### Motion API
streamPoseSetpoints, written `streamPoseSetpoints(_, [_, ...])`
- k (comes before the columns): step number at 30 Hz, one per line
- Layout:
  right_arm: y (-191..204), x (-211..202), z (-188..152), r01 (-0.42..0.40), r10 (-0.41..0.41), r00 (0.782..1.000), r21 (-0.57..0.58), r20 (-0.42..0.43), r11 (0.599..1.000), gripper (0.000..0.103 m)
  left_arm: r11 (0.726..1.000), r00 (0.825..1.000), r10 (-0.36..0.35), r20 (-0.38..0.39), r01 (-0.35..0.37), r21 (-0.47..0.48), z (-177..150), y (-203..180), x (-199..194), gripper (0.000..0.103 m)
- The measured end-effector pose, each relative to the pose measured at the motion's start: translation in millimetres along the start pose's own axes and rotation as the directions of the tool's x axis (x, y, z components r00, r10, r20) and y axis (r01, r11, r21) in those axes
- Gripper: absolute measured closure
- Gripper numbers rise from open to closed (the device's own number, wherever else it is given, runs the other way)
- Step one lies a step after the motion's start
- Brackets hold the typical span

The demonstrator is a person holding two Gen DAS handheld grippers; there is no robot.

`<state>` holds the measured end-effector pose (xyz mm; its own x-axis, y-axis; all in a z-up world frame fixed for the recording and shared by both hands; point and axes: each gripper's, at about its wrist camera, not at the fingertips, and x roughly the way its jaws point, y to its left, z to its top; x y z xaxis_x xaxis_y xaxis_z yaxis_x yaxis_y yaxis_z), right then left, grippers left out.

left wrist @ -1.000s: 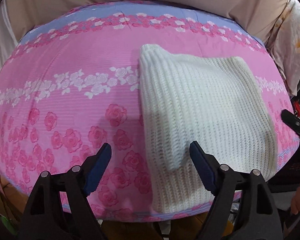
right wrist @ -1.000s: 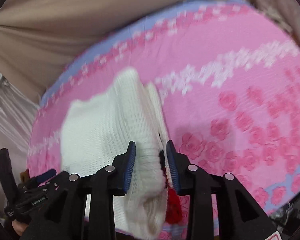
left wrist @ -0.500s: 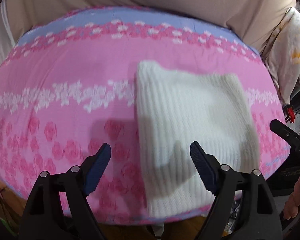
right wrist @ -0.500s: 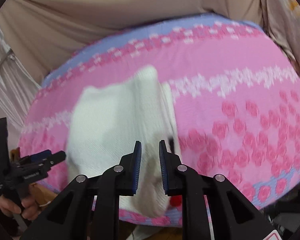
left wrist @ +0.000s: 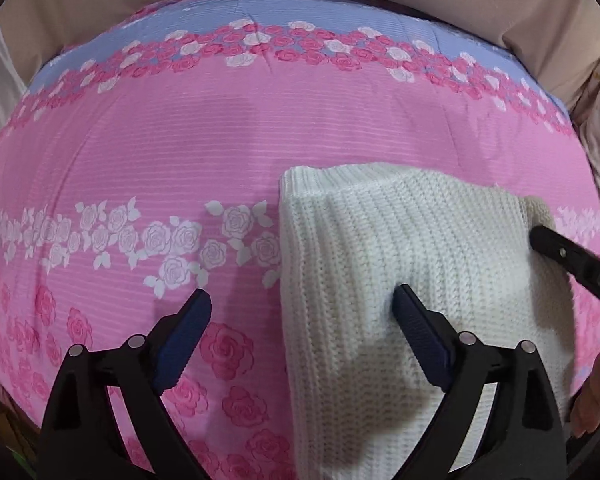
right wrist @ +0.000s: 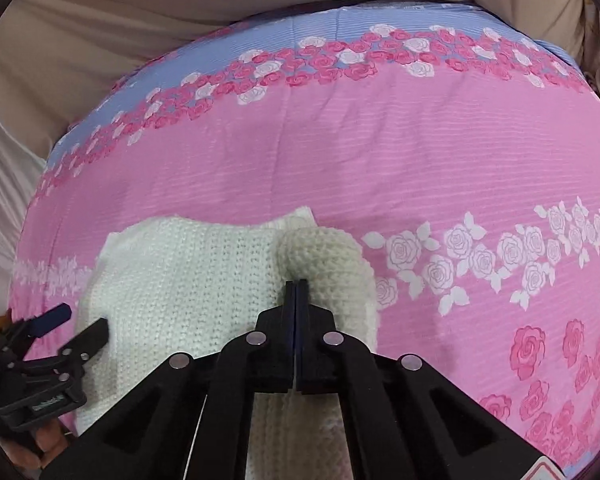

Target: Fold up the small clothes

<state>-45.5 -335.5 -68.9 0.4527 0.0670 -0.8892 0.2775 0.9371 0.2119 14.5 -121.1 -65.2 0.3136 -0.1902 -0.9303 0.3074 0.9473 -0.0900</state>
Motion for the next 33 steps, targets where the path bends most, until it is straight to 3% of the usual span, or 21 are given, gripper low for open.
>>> streamPoseSetpoints(3, [4,-34,-11,-0.051,0.051,0.997,-0.002,0.055,0.999,0.103,0.998,0.998,-0.040,0.055,0.038,0.042,-17,4,-41,0.018])
streamPoseSetpoints(6, [3,-75,-50,-0.115,0.114,0.991,0.004,0.076,0.993,0.098,0.988,0.994,-0.098,0.038,0.093,0.124,-45,1,-66,0.017])
streamPoseSetpoints(9, [6,-100,-97,-0.166,0.165,0.985,0.013,0.048,0.986,0.098,0.982,0.997,-0.053,-0.058,0.063,0.176,-74,-7,-51,0.017])
streamPoseSetpoints(11, [6,-93,-121,-0.089,0.089,0.996,-0.001,0.014,0.996,0.100,0.981,0.993,0.011,-0.122,0.013,0.194,-90,-4,-24,0.016])
streamPoseSetpoints(13, [-11,-70,-137,-0.023,0.024,0.999,0.031,-0.038,0.999,0.103,0.990,0.984,-0.025,-0.175,0.049,0.135,-95,6,-9,0.015])
streamPoseSetpoints(14, [-24,-60,-144,-0.068,0.072,0.996,0.086,-0.047,0.994,0.103,0.991,0.984,-0.036,-0.176,0.058,0.119,-94,8,-9,0.015])
streamPoseSetpoints(16, [-34,-59,-147,-0.125,0.132,0.991,0.147,-0.037,0.981,0.103,0.991,0.988,-0.036,-0.149,0.055,0.122,-93,7,-19,0.016])
streamPoseSetpoints(20, [-14,-93,-139,-0.100,0.099,0.995,0.084,0.013,0.991,0.103,0.984,0.997,-0.021,-0.074,0.034,0.176,-95,-5,-46,0.017])
streamPoseSetpoints(23, [-3,-101,-138,-0.104,0.104,0.995,0.032,0.008,0.994,0.103,0.978,0.993,0.046,-0.105,-0.024,0.206,-105,-9,-24,0.015])
streamPoseSetpoints(25, [-8,-77,-144,-0.033,0.033,0.998,0.014,-0.049,0.999,0.103,0.984,0.991,0.029,-0.131,-0.005,0.180,-112,-5,-15,0.015])
streamPoseSetpoints(27, [-23,-55,-155,-0.055,0.060,0.993,0.059,-0.098,0.997,0.103,0.987,0.994,0.010,-0.110,0.008,0.160,-112,1,-25,0.016])
streamPoseSetpoints(30, [-22,-78,-153,-0.075,0.081,0.995,0.094,-0.053,0.993,0.103,0.991,0.998,-0.027,-0.059,0.034,0.129,-109,8,-45,0.017])
streamPoseSetpoints(33, [-10,-111,-134,-0.076,0.074,0.996,0.060,0.041,0.995,0.093,0.994,0.997,-0.069,-0.036,0.072,0.077,-99,10,-56,0.017])
